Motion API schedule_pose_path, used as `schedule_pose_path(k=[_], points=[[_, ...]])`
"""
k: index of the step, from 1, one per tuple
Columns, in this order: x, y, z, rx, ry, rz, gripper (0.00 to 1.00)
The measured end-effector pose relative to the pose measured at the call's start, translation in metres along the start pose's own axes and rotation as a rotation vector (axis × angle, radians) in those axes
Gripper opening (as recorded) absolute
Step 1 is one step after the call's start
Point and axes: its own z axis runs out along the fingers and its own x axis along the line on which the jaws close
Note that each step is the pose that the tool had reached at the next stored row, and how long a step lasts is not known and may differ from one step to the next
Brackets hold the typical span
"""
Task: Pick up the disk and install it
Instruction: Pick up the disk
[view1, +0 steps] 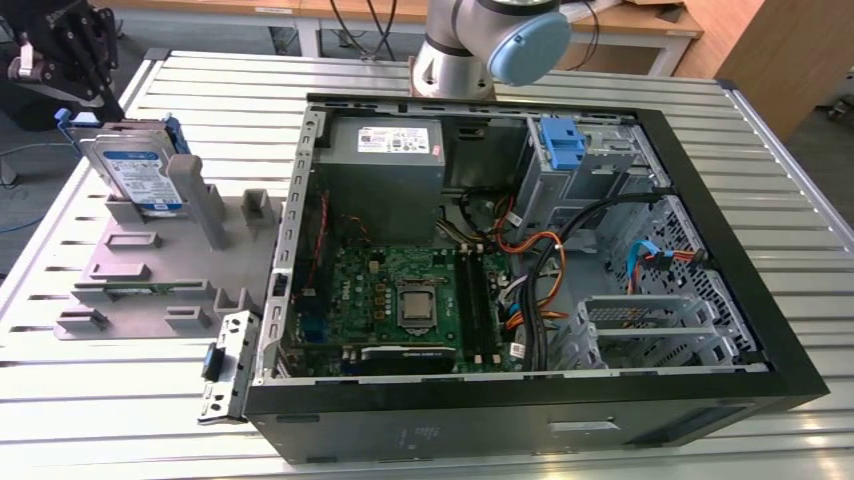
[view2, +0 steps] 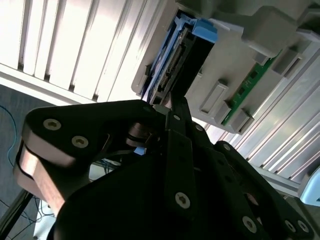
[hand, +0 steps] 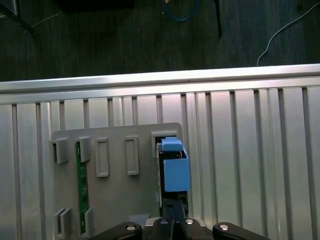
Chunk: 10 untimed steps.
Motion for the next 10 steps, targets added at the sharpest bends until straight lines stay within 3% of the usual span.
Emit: schedule_pose_path(k=[4, 10], points=[[-0.0001, -0.0004, -0.0001, -0.0011, -0.0125, -0.004, 0.11], [0.0000, -0.0004, -0.0001, -0.0011, -0.0130, -0.005, 0.11]])
